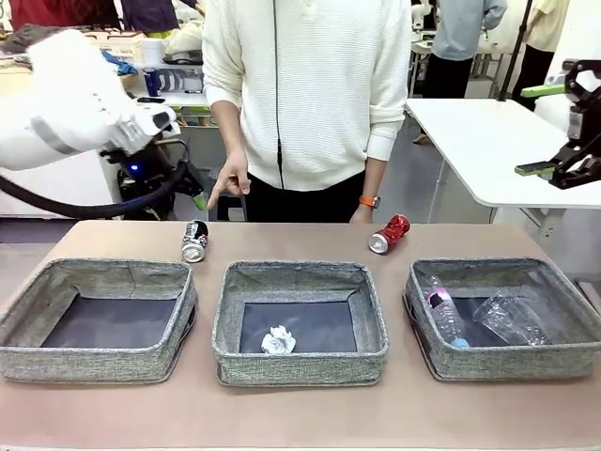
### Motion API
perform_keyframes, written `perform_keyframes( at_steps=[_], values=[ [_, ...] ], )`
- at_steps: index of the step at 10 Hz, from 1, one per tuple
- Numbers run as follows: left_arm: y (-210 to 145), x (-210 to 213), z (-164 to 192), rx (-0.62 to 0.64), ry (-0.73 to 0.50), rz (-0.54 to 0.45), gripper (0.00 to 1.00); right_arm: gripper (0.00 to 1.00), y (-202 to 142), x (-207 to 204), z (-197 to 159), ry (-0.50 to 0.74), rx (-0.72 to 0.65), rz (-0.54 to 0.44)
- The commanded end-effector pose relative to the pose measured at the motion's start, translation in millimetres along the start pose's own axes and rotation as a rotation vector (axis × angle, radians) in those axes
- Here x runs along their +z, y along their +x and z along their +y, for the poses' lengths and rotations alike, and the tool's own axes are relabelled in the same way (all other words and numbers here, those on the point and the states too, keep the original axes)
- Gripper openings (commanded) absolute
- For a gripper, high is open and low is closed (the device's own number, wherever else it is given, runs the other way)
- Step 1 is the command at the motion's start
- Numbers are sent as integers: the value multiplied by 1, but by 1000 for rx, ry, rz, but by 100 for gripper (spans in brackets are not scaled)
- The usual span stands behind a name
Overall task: Sort the waste into the appropriate baskets.
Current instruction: Pick up the waste item pointed out by the person.
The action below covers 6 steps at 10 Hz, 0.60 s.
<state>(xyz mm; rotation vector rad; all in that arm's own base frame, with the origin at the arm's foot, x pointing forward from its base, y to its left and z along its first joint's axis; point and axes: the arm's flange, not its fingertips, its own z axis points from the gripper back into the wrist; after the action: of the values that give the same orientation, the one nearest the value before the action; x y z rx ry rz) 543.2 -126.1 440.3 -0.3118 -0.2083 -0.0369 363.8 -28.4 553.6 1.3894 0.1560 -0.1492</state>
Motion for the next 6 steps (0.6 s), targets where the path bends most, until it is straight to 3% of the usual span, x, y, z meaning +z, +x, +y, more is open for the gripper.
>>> perform_keyframes(
  at_steps=[1,6],
  values=[
    [28,-4,-9,35,34,69,100,100,0,2,1,-1,17,11],
    [57,-75,2,99,210,88,100,100,0,2,1,-1,17,11]
  ],
)
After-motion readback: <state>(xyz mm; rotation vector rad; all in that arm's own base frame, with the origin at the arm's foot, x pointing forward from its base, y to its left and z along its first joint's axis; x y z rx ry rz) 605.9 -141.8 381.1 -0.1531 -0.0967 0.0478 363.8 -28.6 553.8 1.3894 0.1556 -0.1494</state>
